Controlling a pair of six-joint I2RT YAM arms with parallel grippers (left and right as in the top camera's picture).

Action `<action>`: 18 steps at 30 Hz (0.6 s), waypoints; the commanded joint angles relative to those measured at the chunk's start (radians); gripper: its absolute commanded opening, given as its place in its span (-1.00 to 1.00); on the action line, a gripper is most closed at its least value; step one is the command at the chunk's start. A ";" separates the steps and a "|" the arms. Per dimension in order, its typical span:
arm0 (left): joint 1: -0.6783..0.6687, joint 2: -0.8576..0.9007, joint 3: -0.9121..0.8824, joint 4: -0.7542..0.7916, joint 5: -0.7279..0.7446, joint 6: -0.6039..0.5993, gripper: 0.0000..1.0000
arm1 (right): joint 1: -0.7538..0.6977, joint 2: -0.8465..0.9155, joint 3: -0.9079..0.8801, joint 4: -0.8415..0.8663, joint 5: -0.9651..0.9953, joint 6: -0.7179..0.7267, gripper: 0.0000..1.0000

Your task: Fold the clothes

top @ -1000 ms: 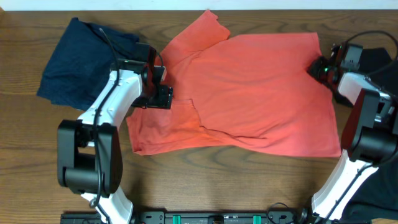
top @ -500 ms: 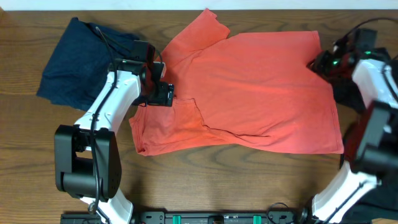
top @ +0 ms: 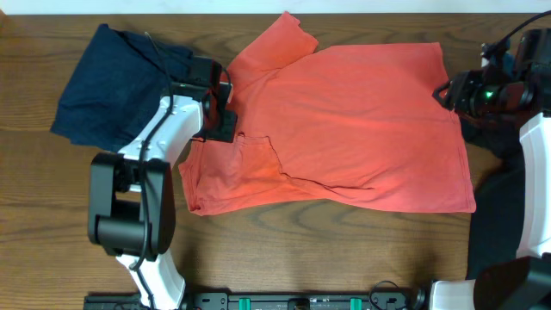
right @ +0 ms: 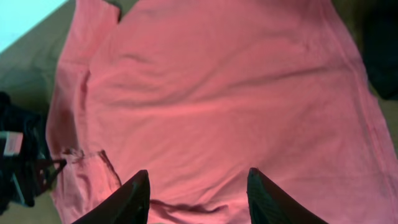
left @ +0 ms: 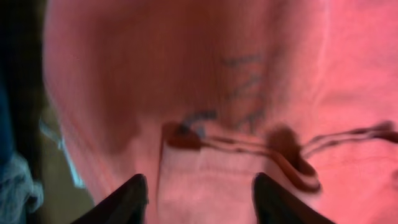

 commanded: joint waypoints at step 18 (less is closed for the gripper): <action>0.055 0.066 0.018 -0.001 0.118 0.020 -0.71 | 0.007 0.009 -0.128 0.031 0.023 -0.021 -0.04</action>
